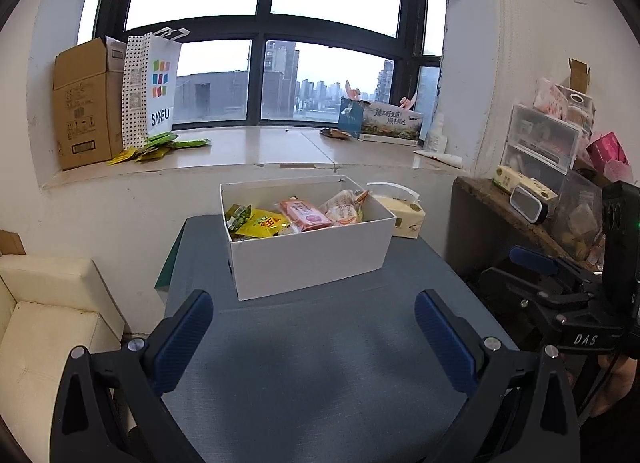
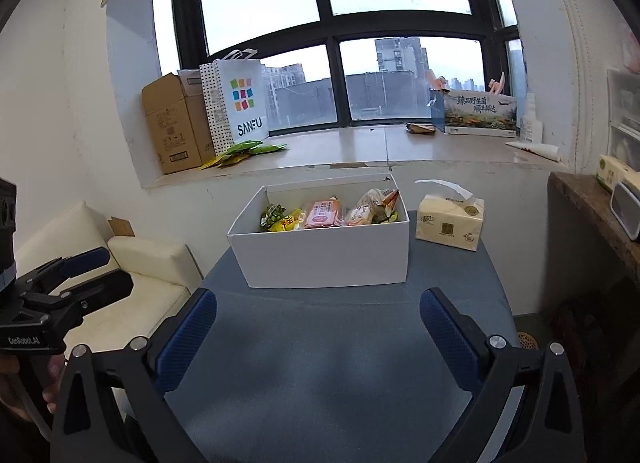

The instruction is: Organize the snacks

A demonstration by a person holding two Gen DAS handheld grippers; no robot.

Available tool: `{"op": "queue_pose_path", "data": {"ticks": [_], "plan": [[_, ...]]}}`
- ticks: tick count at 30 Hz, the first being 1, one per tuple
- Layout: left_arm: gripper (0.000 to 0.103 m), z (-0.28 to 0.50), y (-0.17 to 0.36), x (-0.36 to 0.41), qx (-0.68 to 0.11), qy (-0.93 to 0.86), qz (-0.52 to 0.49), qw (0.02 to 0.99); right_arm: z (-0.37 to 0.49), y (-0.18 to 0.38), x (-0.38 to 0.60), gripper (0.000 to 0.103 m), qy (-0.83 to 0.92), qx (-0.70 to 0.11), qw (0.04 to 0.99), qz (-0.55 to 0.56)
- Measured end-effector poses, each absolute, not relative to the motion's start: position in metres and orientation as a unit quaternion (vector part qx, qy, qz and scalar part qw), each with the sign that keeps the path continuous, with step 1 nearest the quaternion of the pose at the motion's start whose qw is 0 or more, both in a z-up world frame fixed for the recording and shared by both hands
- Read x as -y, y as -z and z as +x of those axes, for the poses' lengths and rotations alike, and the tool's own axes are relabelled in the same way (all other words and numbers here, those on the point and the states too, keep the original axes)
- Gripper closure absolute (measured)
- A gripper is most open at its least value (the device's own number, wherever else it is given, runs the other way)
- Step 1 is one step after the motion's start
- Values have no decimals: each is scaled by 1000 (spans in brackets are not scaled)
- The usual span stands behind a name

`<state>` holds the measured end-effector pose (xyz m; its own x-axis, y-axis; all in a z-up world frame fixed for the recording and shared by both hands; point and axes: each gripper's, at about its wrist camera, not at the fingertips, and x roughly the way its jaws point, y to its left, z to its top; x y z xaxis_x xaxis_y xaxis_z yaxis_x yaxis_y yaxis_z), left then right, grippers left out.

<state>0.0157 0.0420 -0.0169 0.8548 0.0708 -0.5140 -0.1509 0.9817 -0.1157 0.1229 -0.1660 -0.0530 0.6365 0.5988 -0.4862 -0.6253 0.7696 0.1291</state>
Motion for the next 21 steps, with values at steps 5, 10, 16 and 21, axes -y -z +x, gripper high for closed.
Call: {"op": "queue_pose_path", "data": {"ticks": [5, 10, 16, 21], "plan": [[0, 17, 18, -42, -268, -56, -77, 959, 117, 50, 164, 0, -347, -249, 904, -27], [0, 18, 17, -42, -266, -52, -78, 960, 115, 50, 162, 0, -346, -251, 904, -32], [0, 16, 16, -42, -264, -48, -78, 960, 112, 49, 161, 0, -350, -248, 902, -36], [0, 17, 18, -41, -265, -46, -80, 960, 113, 50, 160, 0, -347, -252, 902, -37]]}}
